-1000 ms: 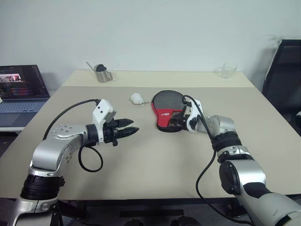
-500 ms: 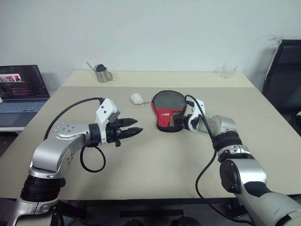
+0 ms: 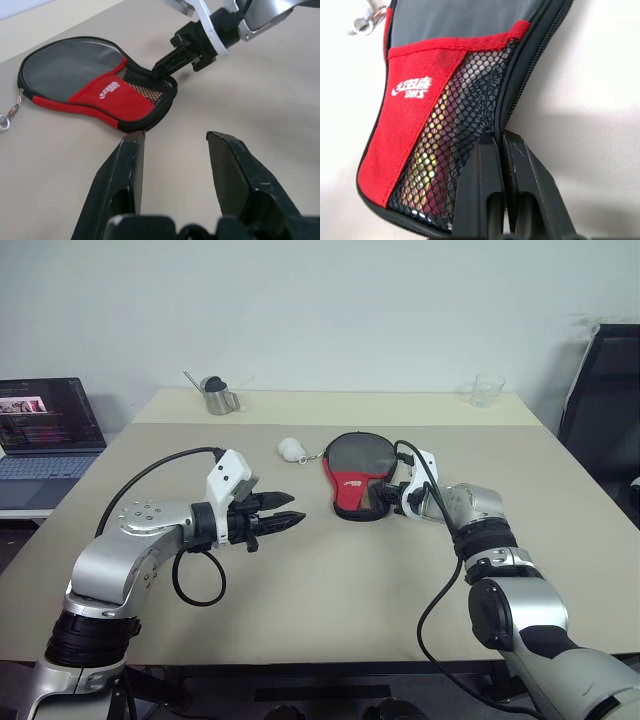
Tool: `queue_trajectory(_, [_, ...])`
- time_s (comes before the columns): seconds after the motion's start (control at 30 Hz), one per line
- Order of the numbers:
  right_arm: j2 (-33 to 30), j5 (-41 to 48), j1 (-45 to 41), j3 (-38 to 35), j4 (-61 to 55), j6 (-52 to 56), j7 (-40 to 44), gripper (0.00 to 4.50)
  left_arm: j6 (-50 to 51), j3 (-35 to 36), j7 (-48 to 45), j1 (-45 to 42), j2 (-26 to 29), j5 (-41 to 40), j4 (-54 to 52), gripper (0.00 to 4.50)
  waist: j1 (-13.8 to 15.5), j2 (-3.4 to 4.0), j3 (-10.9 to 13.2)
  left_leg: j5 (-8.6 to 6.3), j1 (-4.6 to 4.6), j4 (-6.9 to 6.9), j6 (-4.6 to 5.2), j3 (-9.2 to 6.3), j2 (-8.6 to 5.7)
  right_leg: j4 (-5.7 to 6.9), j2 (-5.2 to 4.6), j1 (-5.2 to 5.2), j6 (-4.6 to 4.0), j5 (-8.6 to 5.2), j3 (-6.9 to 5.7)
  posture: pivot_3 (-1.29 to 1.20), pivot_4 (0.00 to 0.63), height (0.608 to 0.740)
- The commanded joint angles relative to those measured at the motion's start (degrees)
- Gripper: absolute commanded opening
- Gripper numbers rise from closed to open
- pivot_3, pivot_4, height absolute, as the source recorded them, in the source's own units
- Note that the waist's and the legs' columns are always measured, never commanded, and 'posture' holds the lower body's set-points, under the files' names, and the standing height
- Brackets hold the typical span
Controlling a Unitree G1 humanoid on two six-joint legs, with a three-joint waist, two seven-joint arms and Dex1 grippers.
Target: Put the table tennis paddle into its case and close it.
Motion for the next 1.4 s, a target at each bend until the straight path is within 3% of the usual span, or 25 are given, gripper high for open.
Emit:
queue_trajectory(0.03, [-1.44, 0.93, 3.03, 4.03, -9.6, 7.51, 4.68, 0.02, -1.19, 0.32, -0.28, -1.26, 0.74, 0.08, -1.05, 2.14, 0.01, 0.0, 0.0, 0.0, 0.0, -0.02, 0.0, 0.0, 0.0, -0.02, 0.0, 0.0, 0.0, 0.0, 0.0, 0.0, 0.15, 0.74])
queue_trajectory(0.23, [-4.92, 3.87, 11.69, 9.56, -29.98, 21.8, 8.9, 0.02, -2.09, 0.14, -2.0, -2.08, 1.31, 0.18, 0.66, 2.14, 0.07, 0.0, 0.0, -0.01, -0.02, -0.08, 0.0, -0.01, 0.01, -0.08, 0.0, -0.02, 0.0, -0.01, -0.01, 0.0, 0.15, 0.74])
queue_trajectory(0.63, [-10.78, 10.32, 26.69, 14.41, -57.02, 39.06, 12.13, 0.02, -5.68, -3.6, -7.18, -7.23, 1.31, 2.69, 7.37, 2.14, 0.15, -0.01, 0.0, -0.02, -0.01, -0.08, 0.0, -0.02, 0.01, -0.11, 0.0, 0.0, -0.02, -0.03, -0.05, 0.0, 0.15, 0.74])
queue_trajectory(1.1, [-19.31, 25.1, 39.4, 15.68, -73.9, 39.95, 12.66, 0.02, -9.54, -8.92, -12.46, -13.62, -1.87, 5.42, 15.32, 2.14, 0.17, -0.02, -0.01, -0.04, -0.02, -0.08, 0.01, -0.05, -0.01, -0.22, 0.0, 0.04, -0.02, -0.04, -0.08, 0.0, 0.15, 0.74])
queue_trajectory(1.4, [-22.48, 30.08, 44.1, 15.02, -78.65, 39.95, 11.6, 0.02, -11.08, -9.49, -14.22, -14.97, -3.02, 6.82, 17.54, 2.14, 0.18, -0.04, -0.02, -0.06, -0.02, -0.07, 0.02, -0.05, -0.02, -0.23, 0.0, 0.06, -0.01, -0.04, -0.09, 0.0, 0.15, 0.74])
